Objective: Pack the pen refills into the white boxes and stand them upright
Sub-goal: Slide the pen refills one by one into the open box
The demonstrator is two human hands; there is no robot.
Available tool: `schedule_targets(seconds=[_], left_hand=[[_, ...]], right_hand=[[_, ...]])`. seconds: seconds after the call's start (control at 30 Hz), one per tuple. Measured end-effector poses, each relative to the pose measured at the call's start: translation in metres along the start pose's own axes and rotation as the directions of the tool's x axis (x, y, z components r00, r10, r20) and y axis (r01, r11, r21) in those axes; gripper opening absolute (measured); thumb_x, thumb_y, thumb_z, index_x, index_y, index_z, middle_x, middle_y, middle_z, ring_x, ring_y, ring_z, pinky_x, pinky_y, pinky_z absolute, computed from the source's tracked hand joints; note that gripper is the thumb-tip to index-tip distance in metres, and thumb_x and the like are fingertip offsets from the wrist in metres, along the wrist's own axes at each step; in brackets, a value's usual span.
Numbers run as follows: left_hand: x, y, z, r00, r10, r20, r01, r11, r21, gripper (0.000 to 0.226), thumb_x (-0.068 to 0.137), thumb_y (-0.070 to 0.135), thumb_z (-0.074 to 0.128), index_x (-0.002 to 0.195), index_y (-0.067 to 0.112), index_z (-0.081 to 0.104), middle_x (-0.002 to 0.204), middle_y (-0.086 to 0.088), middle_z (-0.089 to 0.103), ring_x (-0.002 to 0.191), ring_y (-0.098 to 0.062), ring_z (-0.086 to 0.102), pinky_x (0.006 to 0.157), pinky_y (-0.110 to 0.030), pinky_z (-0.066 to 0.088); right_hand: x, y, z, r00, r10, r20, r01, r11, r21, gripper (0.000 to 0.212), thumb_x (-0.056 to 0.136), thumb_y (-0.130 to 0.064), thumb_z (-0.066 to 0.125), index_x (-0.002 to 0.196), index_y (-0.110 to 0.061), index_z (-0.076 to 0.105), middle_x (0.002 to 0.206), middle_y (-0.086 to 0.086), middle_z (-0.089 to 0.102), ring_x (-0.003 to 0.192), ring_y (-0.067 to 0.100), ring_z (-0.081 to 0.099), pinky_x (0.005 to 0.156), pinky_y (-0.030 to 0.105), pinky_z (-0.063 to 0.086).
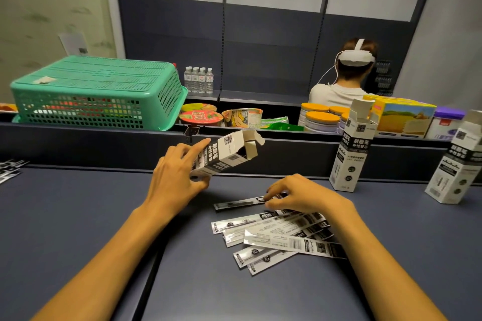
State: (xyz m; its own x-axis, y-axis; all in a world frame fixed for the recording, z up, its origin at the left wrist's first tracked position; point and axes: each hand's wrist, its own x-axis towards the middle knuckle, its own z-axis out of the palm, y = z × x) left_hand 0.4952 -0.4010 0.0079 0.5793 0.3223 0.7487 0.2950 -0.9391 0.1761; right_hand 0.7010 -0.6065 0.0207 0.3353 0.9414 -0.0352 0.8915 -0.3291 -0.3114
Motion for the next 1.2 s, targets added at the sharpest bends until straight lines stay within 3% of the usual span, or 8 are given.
schedule_targets(seconds=[0.13,0.23,0.37,0.5,0.63,0.7,0.93,1.2], left_hand=[[0.0,0.001,0.001,1.0,-0.001,0.002,0.001,1.0,-0.006,0.082,0.068,0.024,0.08,0.141,0.025,0.044,0.104,-0.005,0.055,0.09,-0.022,0.048,0.069,-0.034,0.045],[0.0,0.001,0.001,1.0,-0.007,0.002,0.007,1.0,-0.014,0.081,0.068,0.024,0.08,0.141,0.025,0.044,0.104,-0.004,0.055,0.09,-0.021,0.048,0.069,-0.034,0.045],[-0.001,0.002,0.001,1.0,-0.009,0.003,0.009,1.0,-0.015,0.081,0.069,0.024,0.08,0.141,0.025,0.044,0.104,-0.005,0.055,0.09,-0.022,0.048,0.069,-0.034,0.045],[-0.001,0.002,0.0,1.0,-0.018,0.006,0.018,1.0,-0.023,0.081,0.068,0.024,0.08,0.141,0.026,0.043,0.105,-0.005,0.055,0.091,-0.022,0.048,0.071,-0.035,0.047],[-0.001,0.003,-0.001,1.0,-0.022,-0.001,0.022,0.999,-0.026,0.082,0.068,0.024,0.081,0.141,0.025,0.044,0.105,-0.005,0.055,0.091,-0.022,0.048,0.071,-0.035,0.046],[-0.001,0.003,-0.001,1.0,-0.025,-0.002,0.025,0.999,-0.03,0.082,0.068,0.024,0.08,0.141,0.026,0.044,0.105,-0.005,0.055,0.091,-0.022,0.048,0.071,-0.035,0.046],[-0.001,0.003,-0.001,1.0,-0.028,0.008,0.029,0.999,-0.04,0.082,0.069,0.025,0.08,0.142,0.026,0.043,0.106,-0.005,0.055,0.093,-0.022,0.049,0.071,-0.037,0.048],[-0.002,0.002,0.0,0.999,-0.029,0.014,0.029,0.999,-0.041,0.082,0.069,0.026,0.08,0.142,0.027,0.042,0.106,-0.004,0.055,0.093,-0.022,0.048,0.071,-0.036,0.048]], right_hand=[[-0.001,-0.001,-0.002,0.999,0.012,-0.051,-0.009,0.998,0.055,0.041,0.08,-0.053,0.069,0.114,-0.031,0.068,0.126,-0.013,0.06,0.116,0.007,0.053,0.097,0.03,0.045],[0.002,-0.012,0.004,0.999,-0.048,0.009,0.048,0.996,0.075,0.048,0.078,-0.053,0.071,0.121,-0.033,0.064,0.127,-0.015,0.058,0.115,0.004,0.052,0.096,0.025,0.042],[0.003,-0.014,0.009,0.997,-0.082,0.001,0.082,0.995,0.052,0.038,0.079,-0.051,0.072,0.112,-0.033,0.069,0.114,-0.012,0.06,0.101,0.006,0.054,0.084,0.023,0.047],[0.004,-0.014,0.011,0.995,-0.083,-0.062,0.085,0.996,0.041,0.029,0.083,-0.047,0.068,0.107,-0.03,0.071,0.107,-0.008,0.061,0.096,0.008,0.056,0.084,0.03,0.052],[0.003,-0.01,0.008,0.998,-0.04,-0.054,0.045,0.995,0.091,0.042,0.081,-0.049,0.07,0.118,-0.028,0.066,0.115,-0.013,0.059,0.101,0.004,0.054,0.087,0.022,0.048],[0.002,-0.006,0.006,0.999,-0.012,-0.035,0.014,0.997,0.08,0.047,0.079,-0.05,0.072,0.12,-0.028,0.065,0.118,-0.014,0.057,0.105,0.006,0.053,0.09,0.024,0.047],[0.002,-0.004,0.008,0.996,-0.03,-0.086,0.033,0.999,0.038,0.026,0.081,-0.044,0.073,0.099,-0.026,0.073,0.099,-0.013,0.058,0.09,0.007,0.056,0.079,0.026,0.05],[0.004,-0.008,0.01,0.994,-0.054,-0.093,0.056,0.998,0.019,0.019,0.085,-0.038,0.07,0.097,-0.023,0.071,0.096,-0.011,0.063,0.086,0.007,0.059,0.077,0.027,0.052]])
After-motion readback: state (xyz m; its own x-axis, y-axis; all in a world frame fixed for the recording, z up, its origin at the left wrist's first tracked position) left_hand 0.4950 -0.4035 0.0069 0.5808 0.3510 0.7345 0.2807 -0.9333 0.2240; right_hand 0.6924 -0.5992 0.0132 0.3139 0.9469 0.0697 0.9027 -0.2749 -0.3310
